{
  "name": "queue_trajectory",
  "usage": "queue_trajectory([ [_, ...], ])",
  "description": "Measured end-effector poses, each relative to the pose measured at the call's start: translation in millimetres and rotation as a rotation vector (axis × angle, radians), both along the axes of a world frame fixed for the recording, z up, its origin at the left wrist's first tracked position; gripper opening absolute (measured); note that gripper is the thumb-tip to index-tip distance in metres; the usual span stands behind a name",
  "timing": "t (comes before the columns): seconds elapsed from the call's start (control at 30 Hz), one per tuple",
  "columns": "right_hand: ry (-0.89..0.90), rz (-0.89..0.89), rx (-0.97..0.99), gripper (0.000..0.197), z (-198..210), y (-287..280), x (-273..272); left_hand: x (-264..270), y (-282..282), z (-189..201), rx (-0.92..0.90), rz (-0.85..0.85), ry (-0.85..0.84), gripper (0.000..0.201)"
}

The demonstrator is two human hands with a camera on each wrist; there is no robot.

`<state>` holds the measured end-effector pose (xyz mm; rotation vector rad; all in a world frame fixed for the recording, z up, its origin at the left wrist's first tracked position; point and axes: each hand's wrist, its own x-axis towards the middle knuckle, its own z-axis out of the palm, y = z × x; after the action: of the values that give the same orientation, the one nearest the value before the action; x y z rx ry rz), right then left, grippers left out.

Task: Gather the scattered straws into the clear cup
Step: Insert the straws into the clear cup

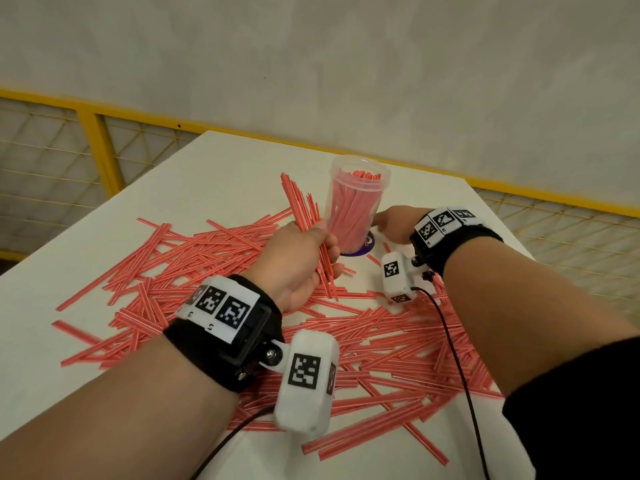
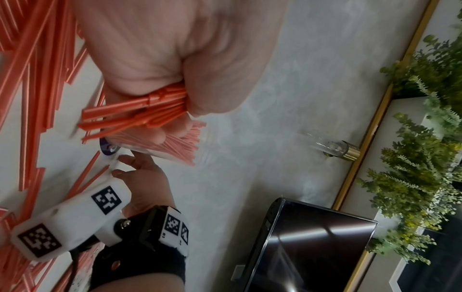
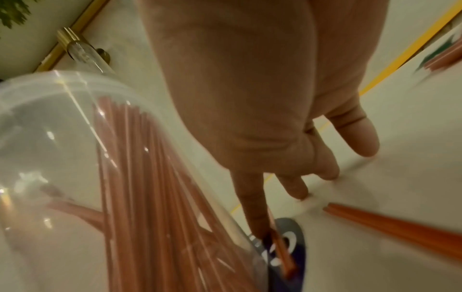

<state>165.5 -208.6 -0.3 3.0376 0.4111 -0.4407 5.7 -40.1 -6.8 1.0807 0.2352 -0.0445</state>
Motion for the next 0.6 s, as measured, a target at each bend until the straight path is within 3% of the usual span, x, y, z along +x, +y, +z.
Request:
queue_trajectory([
  [0.07, -0.020, -0.013, 0.016, 0.057, 2, -4, -4, 0, -1, 0, 0.010, -0.002, 0.000, 0.011],
  [0.17, -0.073, -0.082, 0.029, 0.029, 4, -10, -10, 0, -3, -2, 0.025, 0.002, -0.004, 0.009],
  [0.27, -0.126, -0.146, 0.016, 0.038, 5, -14, -15, 0, -4, -2, 0.029, -0.003, -0.005, 0.015],
  [0.4, -0.109, -0.230, 0.044, 0.025, 6, -17, -24, -1, -3, -1, 0.031, -0.007, 0.001, 0.022],
  [0.5, -0.064, -0.310, 0.266, 0.020, 6, -21, -26, -2, -3, 0, 0.029, -0.016, 0.001, 0.023],
  [0.6, -0.043, -0.321, 0.334, 0.021, 10, -26, -31, -3, -2, 0, 0.040, -0.037, -0.011, 0.020],
])
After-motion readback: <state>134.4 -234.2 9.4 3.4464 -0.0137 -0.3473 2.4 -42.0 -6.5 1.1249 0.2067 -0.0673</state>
